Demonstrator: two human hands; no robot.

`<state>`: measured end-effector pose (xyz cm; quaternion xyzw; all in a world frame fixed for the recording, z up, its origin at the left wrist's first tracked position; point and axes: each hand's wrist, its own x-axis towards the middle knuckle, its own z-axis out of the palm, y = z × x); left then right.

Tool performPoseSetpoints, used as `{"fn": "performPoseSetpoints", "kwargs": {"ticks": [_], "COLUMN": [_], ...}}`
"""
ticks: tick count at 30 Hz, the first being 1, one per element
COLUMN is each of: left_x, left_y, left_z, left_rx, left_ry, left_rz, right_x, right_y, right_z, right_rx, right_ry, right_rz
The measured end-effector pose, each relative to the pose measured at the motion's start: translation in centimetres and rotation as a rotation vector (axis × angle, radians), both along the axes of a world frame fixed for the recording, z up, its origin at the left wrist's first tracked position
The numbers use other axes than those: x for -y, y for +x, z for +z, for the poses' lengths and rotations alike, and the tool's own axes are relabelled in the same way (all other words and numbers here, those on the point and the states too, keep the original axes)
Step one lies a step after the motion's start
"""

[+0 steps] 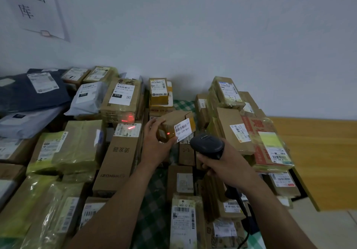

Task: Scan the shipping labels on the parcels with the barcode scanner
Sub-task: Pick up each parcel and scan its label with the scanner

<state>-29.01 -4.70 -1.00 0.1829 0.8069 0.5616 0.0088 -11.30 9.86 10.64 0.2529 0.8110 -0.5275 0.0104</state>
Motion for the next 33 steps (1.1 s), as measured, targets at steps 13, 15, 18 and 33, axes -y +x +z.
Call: {"fn": "performPoseSetpoints", "kwargs": {"ticks": [13,15,18,33], "left_x": [0.0,0.0,0.6,-0.2], "left_y": [0.4,0.6,1.4,9.8], "left_z": [0.6,0.8,1.0,-5.3], "left_rx": [0.004,0.025,0.064,0.303], "left_ry": [-0.013,-0.006,0.04,-0.263], "left_rz": [0.017,0.019,0.022,-0.015], "right_x": [-0.1,-0.3,-0.6,-2.0], "right_y": [-0.1,-0.1,0.2,2.6], "right_z": [0.2,0.1,0.0,-2.2], "right_rx": [0.011,-0.002,-0.014,0.033], "right_ry": [0.01,-0.003,-0.039,0.025], "right_rz": [0.015,0.005,-0.017,0.027]}}
